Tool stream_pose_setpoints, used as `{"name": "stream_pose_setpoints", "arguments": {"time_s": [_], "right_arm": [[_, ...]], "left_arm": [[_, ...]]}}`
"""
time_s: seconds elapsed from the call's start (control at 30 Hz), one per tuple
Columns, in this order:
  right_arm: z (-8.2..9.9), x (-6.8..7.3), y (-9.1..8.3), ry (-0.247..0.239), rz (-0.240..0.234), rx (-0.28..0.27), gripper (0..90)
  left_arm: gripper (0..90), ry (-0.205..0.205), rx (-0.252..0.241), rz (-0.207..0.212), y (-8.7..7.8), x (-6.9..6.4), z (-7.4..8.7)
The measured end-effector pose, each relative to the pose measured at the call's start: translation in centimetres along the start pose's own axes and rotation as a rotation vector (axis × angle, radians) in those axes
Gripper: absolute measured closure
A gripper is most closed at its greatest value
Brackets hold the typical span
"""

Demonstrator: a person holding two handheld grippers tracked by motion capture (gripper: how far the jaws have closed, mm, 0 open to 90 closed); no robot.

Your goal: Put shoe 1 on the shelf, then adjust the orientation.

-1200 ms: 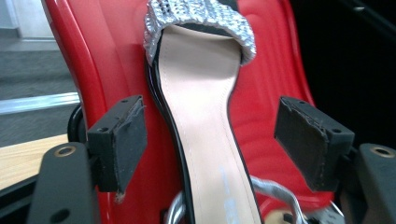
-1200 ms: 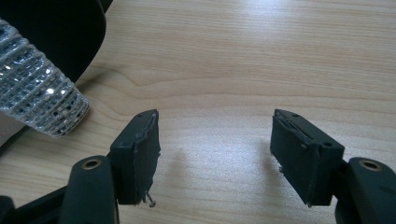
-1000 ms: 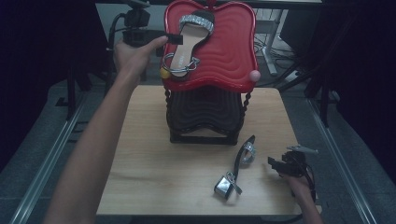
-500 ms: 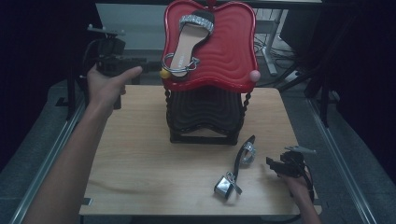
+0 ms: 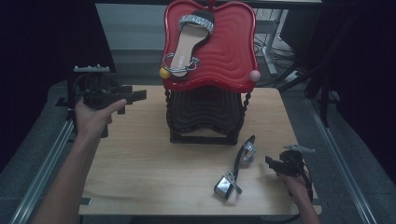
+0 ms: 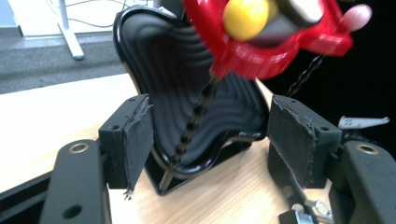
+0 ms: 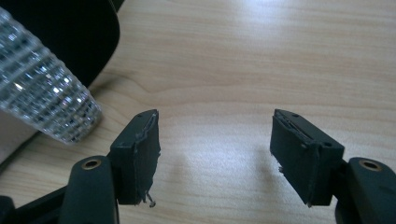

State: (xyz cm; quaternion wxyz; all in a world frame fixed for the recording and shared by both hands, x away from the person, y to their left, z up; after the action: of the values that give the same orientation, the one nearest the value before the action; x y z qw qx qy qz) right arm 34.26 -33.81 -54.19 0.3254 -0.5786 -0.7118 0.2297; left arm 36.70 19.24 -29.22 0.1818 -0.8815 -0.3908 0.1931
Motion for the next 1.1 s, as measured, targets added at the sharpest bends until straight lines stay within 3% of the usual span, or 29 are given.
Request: {"name": "stream_pose_setpoints", "arguments": {"time_s": [0.23, 0.5, 0.9, 1.1], "right_arm": [[-0.5, 0.4, -0.8, -0.006, -0.014, -0.035, 36.4], [-1.2, 1.4, -2.6, -0.024, -0.086, -0.091, 53.5], [-1.3, 4.0, -4.0, -0.154, -0.206, -0.067, 86.5], [-1.2, 6.2, -4.7, -0.23, -0.276, -0.056, 89.8]], "left_arm": [[31.3, -0.008, 0.021, -0.013, 0.7, 0.7, 1.2], [30.9, -0.007, 0.021, -0.023, 0.9, 0.7, 1.9], [31.4, -0.003, 0.045, -0.035, 1.6, 0.9, 4.8], [31.5, -0.005, 0.061, -0.038, 1.9, 0.9, 5.5]]}}
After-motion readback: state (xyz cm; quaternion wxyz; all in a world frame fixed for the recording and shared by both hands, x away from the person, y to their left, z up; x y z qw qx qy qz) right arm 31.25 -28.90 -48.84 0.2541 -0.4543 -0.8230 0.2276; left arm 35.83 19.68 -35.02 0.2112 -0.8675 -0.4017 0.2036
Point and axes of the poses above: each handheld gripper's, and its own axes: y roughly forward along the jaws, z roughly out of its underside, x roughly to its left, the point moved 4 cm from there along y, roughly forward along the jaws, and after that the axes turned 8 degrees about y, right-handed, at the moved point
